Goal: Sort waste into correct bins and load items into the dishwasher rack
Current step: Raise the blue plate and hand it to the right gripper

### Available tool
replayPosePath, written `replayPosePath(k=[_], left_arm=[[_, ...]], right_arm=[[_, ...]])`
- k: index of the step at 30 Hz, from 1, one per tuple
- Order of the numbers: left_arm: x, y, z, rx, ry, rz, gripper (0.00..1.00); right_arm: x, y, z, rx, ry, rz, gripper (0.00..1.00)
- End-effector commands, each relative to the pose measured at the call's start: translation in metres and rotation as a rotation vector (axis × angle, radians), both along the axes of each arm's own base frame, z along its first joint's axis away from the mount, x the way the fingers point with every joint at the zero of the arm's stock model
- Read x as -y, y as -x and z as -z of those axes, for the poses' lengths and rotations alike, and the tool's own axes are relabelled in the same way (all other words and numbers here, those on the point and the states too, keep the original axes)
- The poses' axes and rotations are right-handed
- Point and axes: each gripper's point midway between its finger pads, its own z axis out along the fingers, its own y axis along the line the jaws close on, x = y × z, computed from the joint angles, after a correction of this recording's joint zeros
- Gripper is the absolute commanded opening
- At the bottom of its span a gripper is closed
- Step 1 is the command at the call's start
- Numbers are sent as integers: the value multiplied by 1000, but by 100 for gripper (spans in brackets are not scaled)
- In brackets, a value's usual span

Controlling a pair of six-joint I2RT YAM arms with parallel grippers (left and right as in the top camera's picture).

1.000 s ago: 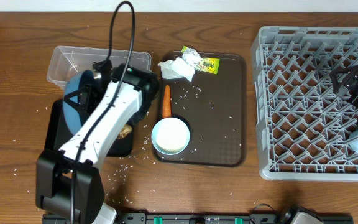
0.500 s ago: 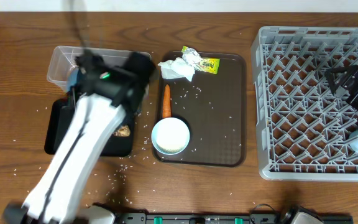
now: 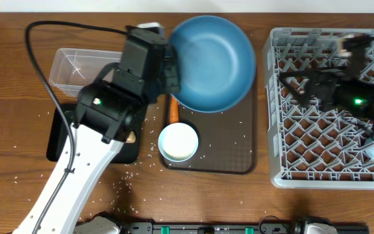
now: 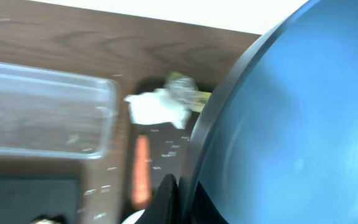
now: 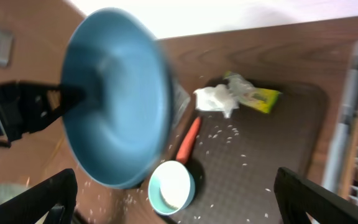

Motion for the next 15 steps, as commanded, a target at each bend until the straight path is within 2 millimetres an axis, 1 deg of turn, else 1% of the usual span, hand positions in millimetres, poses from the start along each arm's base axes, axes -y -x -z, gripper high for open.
replayPosePath(k=[1, 5, 6, 8, 9, 10, 12, 13, 14, 15], left_arm=[[24, 8, -12, 34, 39, 101, 6], [36, 14, -14, 41, 42, 137, 6], [39, 15, -14, 41, 43, 145, 6], [44, 17, -15, 45, 46, 159, 6], [46, 18, -15, 48, 47, 164, 6], [48, 19, -16, 51, 49, 170, 6], [50, 19, -17, 56, 52, 173, 6], [50, 19, -17, 57, 52, 173, 6], [50, 19, -17, 57, 52, 173, 6], [50, 19, -17, 57, 52, 173, 6]], right_arm=[[-17, -4, 8, 22, 79, -45, 95], [-22, -15, 30, -13, 190, -14, 96], [-25, -19, 36, -25, 212, -13, 94], [-32, -23, 46, -47, 235, -27, 80], [-35, -27, 52, -57, 249, -30, 72], [-34, -31, 59, -72, 273, -20, 57], [-29, -40, 71, -94, 322, 13, 33], [-27, -43, 75, -101, 337, 24, 25], [-25, -46, 77, -99, 347, 34, 15], [-23, -48, 76, -94, 354, 44, 11]])
